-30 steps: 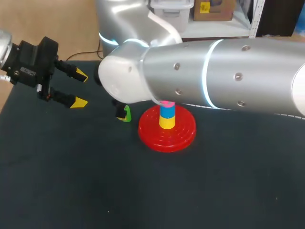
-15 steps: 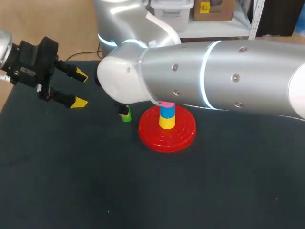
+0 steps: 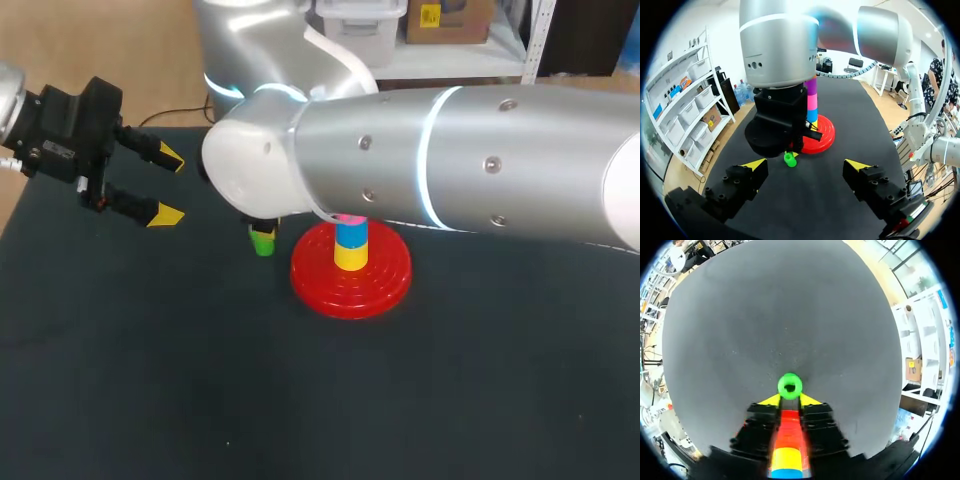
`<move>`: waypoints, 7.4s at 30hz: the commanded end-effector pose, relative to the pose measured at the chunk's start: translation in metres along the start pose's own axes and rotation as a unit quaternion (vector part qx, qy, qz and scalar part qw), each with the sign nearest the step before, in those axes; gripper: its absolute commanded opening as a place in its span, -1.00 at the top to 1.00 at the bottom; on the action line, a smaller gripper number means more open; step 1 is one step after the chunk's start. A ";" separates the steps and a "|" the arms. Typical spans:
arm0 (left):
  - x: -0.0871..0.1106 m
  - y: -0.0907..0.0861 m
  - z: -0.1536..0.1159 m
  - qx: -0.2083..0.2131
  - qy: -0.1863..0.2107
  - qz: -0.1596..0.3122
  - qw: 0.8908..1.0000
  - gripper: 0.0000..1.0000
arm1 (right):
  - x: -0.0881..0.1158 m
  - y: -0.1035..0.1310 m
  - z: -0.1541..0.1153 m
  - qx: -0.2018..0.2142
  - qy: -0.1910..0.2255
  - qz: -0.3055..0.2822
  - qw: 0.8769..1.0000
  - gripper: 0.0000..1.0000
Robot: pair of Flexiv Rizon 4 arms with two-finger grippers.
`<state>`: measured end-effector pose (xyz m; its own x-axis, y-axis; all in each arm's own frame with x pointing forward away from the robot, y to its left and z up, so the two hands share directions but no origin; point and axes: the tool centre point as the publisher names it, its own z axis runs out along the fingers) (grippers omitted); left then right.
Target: Pick up and stack the cylinders on the red base in this order: pink,purple,orange,green
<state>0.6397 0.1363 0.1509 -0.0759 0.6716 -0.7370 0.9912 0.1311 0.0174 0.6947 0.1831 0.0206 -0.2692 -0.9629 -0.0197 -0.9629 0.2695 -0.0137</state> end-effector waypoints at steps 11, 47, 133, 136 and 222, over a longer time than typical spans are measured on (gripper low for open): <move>0.001 -0.001 0.000 -0.001 -0.001 0.001 1.000 -1.00 | 0.006 -0.003 0.001 0.019 0.007 0.019 1.000 1.00; 0.001 -0.001 0.000 -0.001 -0.001 0.001 1.000 -1.00 | -0.004 -0.005 -0.007 0.008 -0.005 0.027 1.000 -1.00; 0.001 -0.001 0.000 -0.001 -0.001 0.001 1.000 -1.00 | 0.003 -0.024 -0.074 0.042 -0.067 0.029 0.996 1.00; 0.001 -0.001 0.000 -0.001 -0.001 0.001 1.000 -1.00 | 0.008 -0.028 -0.092 0.051 -0.079 0.029 0.995 1.00; 0.001 -0.001 0.000 -0.001 -0.001 0.001 1.000 -1.00 | 0.131 -0.003 -0.258 0.013 -0.027 -0.067 0.997 1.00</move>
<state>0.6397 0.1363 0.1509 -0.0759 0.6716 -0.7370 0.9912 0.1311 0.0174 0.6584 0.0533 0.2786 -0.1347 -0.9887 -0.0661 -0.9895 0.1378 -0.0446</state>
